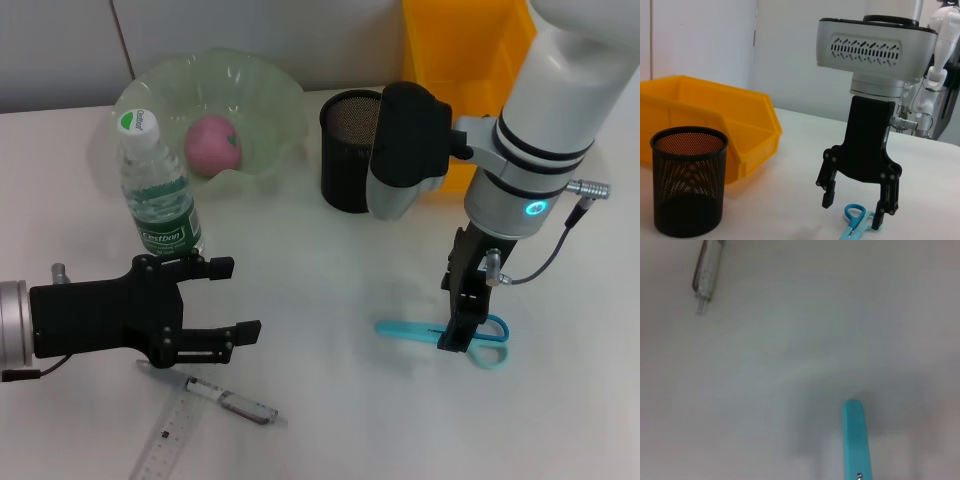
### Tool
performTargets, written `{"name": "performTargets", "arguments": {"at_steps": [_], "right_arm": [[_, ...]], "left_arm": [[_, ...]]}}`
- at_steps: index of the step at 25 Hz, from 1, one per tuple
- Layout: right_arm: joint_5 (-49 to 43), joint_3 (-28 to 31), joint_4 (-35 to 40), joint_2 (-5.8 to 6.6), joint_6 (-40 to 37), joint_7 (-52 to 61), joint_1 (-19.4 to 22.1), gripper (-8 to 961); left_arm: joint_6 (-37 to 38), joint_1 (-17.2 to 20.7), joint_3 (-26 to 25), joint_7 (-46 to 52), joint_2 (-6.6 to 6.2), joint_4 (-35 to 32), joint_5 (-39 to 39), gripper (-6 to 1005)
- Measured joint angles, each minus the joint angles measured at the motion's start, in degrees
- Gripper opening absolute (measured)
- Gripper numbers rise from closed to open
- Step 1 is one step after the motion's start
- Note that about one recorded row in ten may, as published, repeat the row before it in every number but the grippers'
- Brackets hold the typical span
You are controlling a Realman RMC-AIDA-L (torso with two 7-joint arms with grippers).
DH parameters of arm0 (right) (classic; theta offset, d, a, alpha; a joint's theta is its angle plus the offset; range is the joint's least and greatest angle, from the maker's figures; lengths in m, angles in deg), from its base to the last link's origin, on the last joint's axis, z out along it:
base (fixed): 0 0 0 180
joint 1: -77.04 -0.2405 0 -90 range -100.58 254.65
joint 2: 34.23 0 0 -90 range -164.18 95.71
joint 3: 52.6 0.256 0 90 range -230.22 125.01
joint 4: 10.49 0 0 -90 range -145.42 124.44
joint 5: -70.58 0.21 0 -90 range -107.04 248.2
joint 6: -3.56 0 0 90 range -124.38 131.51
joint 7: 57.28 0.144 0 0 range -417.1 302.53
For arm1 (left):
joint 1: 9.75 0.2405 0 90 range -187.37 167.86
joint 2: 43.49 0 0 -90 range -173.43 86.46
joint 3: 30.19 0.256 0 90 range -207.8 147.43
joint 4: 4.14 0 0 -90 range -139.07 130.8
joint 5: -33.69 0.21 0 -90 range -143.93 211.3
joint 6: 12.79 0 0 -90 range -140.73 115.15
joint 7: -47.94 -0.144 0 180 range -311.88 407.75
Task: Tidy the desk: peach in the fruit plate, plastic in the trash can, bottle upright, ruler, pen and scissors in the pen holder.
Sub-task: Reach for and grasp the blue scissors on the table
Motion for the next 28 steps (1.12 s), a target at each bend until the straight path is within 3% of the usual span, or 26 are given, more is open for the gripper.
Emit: {"name": "performTargets", "arguments": {"at_steps": [28], "right_arm": [[1.8, -4.6, -1.1, -0.2, 3.6, 1.1, 1.1, 655]], "left_arm": [[-0.2, 0.0, -0.1, 0.0, -0.09, 0.0, 0.1, 862]]}}
